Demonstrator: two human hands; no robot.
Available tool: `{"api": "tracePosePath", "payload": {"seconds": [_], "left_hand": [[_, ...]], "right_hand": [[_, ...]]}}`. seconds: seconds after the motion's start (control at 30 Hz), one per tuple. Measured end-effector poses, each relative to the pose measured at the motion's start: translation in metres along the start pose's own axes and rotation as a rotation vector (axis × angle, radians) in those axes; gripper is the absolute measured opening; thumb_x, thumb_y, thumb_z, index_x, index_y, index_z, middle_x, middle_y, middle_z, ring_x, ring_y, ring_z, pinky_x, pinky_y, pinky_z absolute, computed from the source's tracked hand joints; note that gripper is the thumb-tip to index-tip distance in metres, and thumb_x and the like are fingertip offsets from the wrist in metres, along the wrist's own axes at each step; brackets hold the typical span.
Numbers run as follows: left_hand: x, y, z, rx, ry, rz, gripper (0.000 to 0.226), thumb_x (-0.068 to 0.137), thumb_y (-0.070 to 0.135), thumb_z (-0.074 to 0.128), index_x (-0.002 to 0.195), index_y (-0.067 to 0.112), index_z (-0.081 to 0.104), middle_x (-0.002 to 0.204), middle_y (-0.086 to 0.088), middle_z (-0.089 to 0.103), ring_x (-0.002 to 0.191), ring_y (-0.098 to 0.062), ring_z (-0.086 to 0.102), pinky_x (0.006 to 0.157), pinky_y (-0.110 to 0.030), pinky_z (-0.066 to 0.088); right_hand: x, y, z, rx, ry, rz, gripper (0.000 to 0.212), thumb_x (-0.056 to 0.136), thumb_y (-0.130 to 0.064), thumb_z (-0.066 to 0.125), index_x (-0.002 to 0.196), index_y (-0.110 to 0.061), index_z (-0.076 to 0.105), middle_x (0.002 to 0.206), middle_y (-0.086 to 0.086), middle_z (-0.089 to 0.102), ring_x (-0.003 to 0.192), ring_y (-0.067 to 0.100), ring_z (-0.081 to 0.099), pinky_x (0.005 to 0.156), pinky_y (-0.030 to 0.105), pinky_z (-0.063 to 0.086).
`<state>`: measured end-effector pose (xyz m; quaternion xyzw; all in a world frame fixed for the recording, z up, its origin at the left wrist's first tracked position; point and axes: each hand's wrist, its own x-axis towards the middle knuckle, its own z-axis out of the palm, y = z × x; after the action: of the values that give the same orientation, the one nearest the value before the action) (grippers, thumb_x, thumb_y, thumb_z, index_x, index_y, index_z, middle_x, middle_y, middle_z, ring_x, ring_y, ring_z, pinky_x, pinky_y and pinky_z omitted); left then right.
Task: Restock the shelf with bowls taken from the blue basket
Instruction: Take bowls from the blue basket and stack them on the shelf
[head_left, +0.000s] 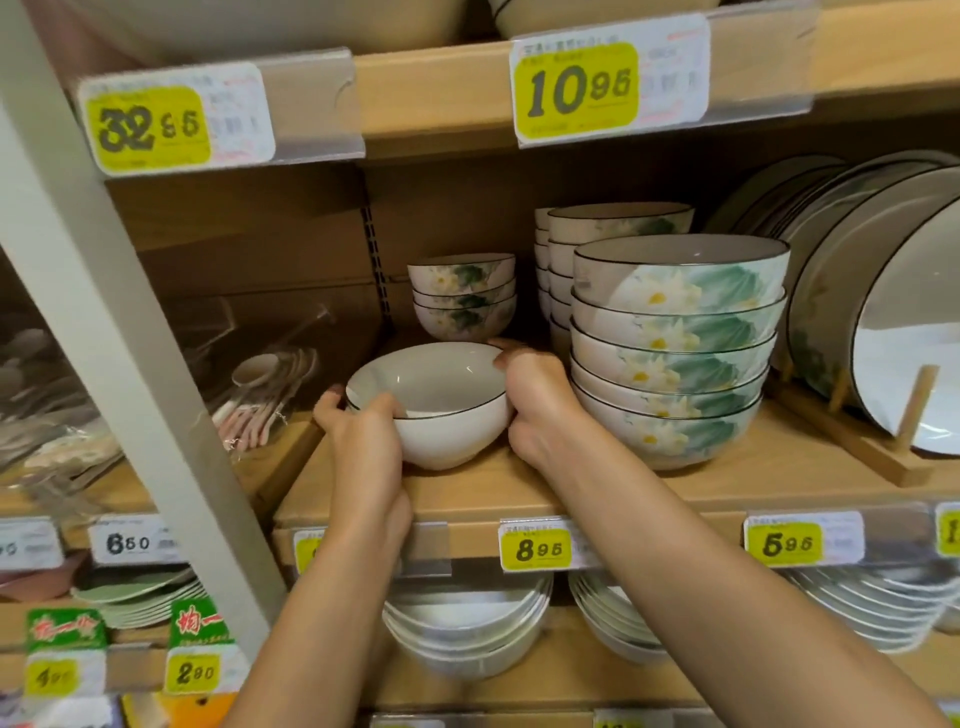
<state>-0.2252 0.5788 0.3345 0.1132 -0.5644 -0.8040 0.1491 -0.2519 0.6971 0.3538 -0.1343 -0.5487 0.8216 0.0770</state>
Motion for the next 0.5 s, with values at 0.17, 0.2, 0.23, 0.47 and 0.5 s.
{"api": "tracePosePath", "payload": {"seconds": [0.17, 0.2, 0.23, 0.47, 0.5], "left_hand": [[0.019, 0.025, -0.011, -0.09, -0.12, -0.233, 0.057, 0.059, 0.0, 0.041, 0.114, -0.002, 0.059, 0.125, -0.022, 0.062, 0.112, -0.039, 0.061, 0.098, -0.047, 0.051], [0.022, 0.027, -0.011, -0.098, -0.123, -0.239, 0.044, 0.068, -0.002, 0.041, 0.107, 0.002, 0.061, 0.122, -0.02, 0.064, 0.109, -0.037, 0.063, 0.097, -0.048, 0.051], [0.023, 0.028, -0.01, -0.1, -0.116, -0.225, 0.035, 0.077, 0.0, 0.043, 0.107, 0.004, 0.062, 0.12, -0.017, 0.066, 0.106, -0.033, 0.064, 0.096, -0.047, 0.052], [-0.017, -0.007, -0.008, -0.008, -0.103, 0.043, 0.078, 0.063, 0.027, 0.066, 0.137, 0.027, 0.042, 0.114, 0.0, 0.068, 0.093, -0.013, 0.069, 0.069, -0.023, 0.056], [-0.013, -0.004, -0.007, -0.01, -0.096, 0.031, 0.076, 0.062, 0.021, 0.062, 0.136, 0.024, 0.043, 0.112, -0.002, 0.067, 0.093, -0.016, 0.069, 0.068, -0.025, 0.055]], "right_hand": [[-0.004, -0.003, -0.003, -0.015, 0.016, 0.013, 0.022, 0.088, -0.007, 0.051, 0.105, -0.013, 0.062, 0.082, 0.005, 0.063, 0.072, 0.02, 0.058, 0.058, 0.025, 0.044], [-0.005, -0.007, 0.0, 0.005, 0.007, 0.035, 0.025, 0.088, -0.007, 0.05, 0.109, -0.013, 0.062, 0.083, 0.006, 0.063, 0.072, 0.021, 0.058, 0.059, 0.026, 0.044], [-0.005, -0.009, 0.003, 0.01, 0.005, 0.045, 0.026, 0.089, -0.006, 0.05, 0.112, -0.012, 0.061, 0.084, 0.007, 0.062, 0.072, 0.022, 0.057, 0.06, 0.026, 0.045], [-0.01, 0.008, 0.003, -0.015, 0.04, 0.027, 0.02, 0.093, -0.017, 0.048, 0.109, -0.012, 0.06, 0.098, 0.011, 0.067, 0.093, 0.027, 0.065, 0.081, 0.037, 0.055], [-0.012, 0.013, 0.001, -0.059, 0.017, 0.001, 0.028, 0.092, -0.018, 0.049, 0.118, -0.012, 0.057, 0.104, 0.011, 0.067, 0.097, 0.027, 0.064, 0.087, 0.041, 0.054]]}}
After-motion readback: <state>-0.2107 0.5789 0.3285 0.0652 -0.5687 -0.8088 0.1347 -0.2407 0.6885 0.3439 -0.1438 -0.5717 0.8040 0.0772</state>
